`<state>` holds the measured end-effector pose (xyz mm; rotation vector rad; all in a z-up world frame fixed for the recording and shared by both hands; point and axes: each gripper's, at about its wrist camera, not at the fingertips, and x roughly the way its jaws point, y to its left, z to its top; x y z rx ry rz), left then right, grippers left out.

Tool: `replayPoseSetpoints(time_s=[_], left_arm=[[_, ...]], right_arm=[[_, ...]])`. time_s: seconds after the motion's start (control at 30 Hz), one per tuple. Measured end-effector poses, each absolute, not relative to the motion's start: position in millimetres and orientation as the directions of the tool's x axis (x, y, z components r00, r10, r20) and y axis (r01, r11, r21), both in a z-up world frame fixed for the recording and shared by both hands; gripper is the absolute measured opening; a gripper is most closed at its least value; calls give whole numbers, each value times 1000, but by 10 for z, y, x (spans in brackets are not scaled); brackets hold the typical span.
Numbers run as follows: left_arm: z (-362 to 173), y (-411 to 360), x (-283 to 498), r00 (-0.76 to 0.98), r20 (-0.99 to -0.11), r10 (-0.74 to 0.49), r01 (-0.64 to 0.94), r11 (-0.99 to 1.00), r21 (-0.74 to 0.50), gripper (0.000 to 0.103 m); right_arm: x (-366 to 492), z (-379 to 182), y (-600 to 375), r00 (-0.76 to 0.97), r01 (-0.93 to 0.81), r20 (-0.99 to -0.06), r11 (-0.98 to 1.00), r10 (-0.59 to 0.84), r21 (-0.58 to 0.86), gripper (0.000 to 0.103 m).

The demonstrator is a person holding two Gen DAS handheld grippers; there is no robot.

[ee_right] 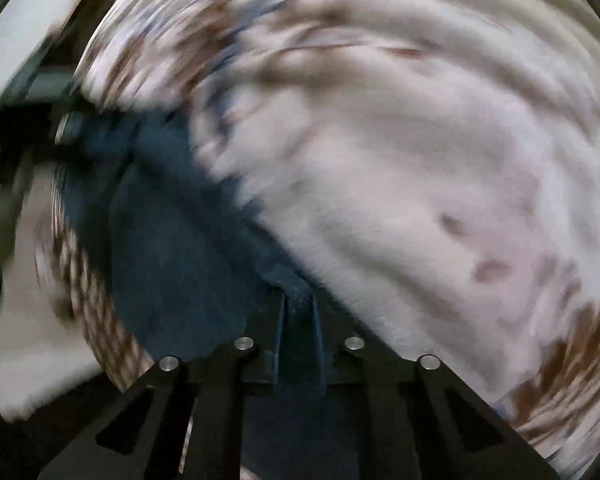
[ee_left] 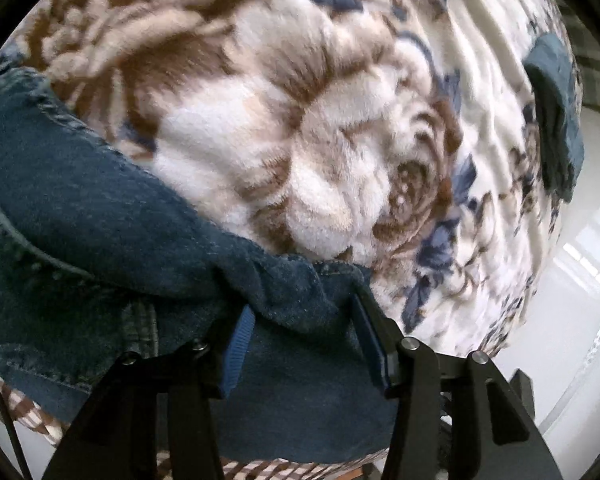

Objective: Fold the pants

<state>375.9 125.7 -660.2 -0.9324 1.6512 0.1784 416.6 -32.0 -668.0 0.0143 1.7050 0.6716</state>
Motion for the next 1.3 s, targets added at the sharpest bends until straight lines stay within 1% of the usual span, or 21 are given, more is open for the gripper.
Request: replayPoseSetpoints(time_s=[0.13, 0.23, 0.27, 0.3, 0.37, 0.4, 0.47, 0.57, 0.63, 0.67, 0.73, 0.8, 0.87, 0.97, 1.0, 1.07, 1.13, 1.17, 1.2, 1.27, 1.3], left_arm=[[-6315, 1350, 3722, 62, -885, -462, -637, 664, -392, 47], [-6063, 1450, 3683, 101, -912, -397, -604, 704, -373, 48], [-6003, 1484, 3671, 101, -926, -363, -592, 727, -349, 51], [-5937, 1531, 3655, 99, -946, -308, -567, 764, -308, 54], [-5887, 1595, 3633, 99, -974, -204, -515, 827, -225, 57], [-5911, 1612, 3616, 88, -982, -169, -498, 846, -190, 57], [-5992, 1706, 3565, 87, -980, -178, -486, 852, -198, 57], [-6069, 1749, 3526, 82, -978, -193, -459, 864, -209, 57], [-6050, 1717, 3518, 85, -978, -193, -446, 870, -210, 57], [-6039, 1707, 3521, 83, -978, -192, -440, 873, -209, 57], [-6056, 1700, 3521, 87, -975, -205, -433, 874, -222, 57], [-6095, 1719, 3511, 81, -971, -224, -435, 869, -236, 57], [-6132, 1776, 3469, 79, -966, -248, -447, 857, -256, 57], [-6172, 1853, 3429, 80, -955, -285, -463, 838, -289, 57], [-6180, 1868, 3419, 76, -954, -289, -467, 835, -290, 57], [-6197, 1894, 3398, 73, -948, -310, -473, 826, -306, 57], [-6198, 1900, 3404, 73, -946, -316, -473, 824, -312, 57], [-6203, 1895, 3412, 72, -946, -317, -470, 825, -312, 57], [-6206, 1889, 3417, 70, -946, -316, -466, 828, -311, 57], [-6215, 1886, 3417, 66, -948, -313, -462, 832, -307, 57], [-6217, 1891, 3411, 65, -949, -310, -461, 834, -304, 57]], right_arm=[[4135, -6625, -311, -246, -293, -908, 867, 339, 403, 13], [4245, -6460, -263, -279, -184, -896, 896, 346, 404, 19], [4290, -6366, -266, -268, -148, -885, 892, 380, 428, 28], [4360, -6259, -239, -247, -92, -852, 864, 463, 496, 45], [4504, -6184, -58, -236, -21, -770, 789, 593, 614, 60], [4587, -6194, 86, -238, -4, -734, 755, 636, 656, 60], [4763, -6374, 475, -299, 3, -687, 720, 663, 694, 60], [4893, -6822, 994, -409, 13, -682, 751, 606, 660, 60], [4895, -6998, 1202, -436, 8, -693, 772, 575, 636, 44], [4885, -7008, 1313, -444, -42, -715, 785, 539, 618, 26], [4843, -6870, 1433, -385, -140, -802, 830, 456, 539, 21], [4846, -6694, 1340, -299, -85, -821, 843, 487, 531, 15], [4818, -6615, 1116, -243, 69, -777, 809, 581, 583, 15], [4730, -6811, 812, -214, 316, -664, 694, 717, 647, 15], [4709, -6911, 815, -244, 350, -626, 669, 741, 656, 16], [4752, -7104, 913, -341, 329, -611, 699, 715, 635, 20], [4835, -7333, 1037, -423, 347, -540, 680, 728, 645, 44], [4880, -7446, 1119, -455, 362, -496, 662, 740, 656, 61], [4917, -7497, 1207, -479, 349, -483, 664, 733, 661, 68], [4947, -7496, 1414, -539, 247, -535, 729, 651, 638, 64], [4942, -7446, 1486, -556, 181, -582, 770, 593, 611, 46]])
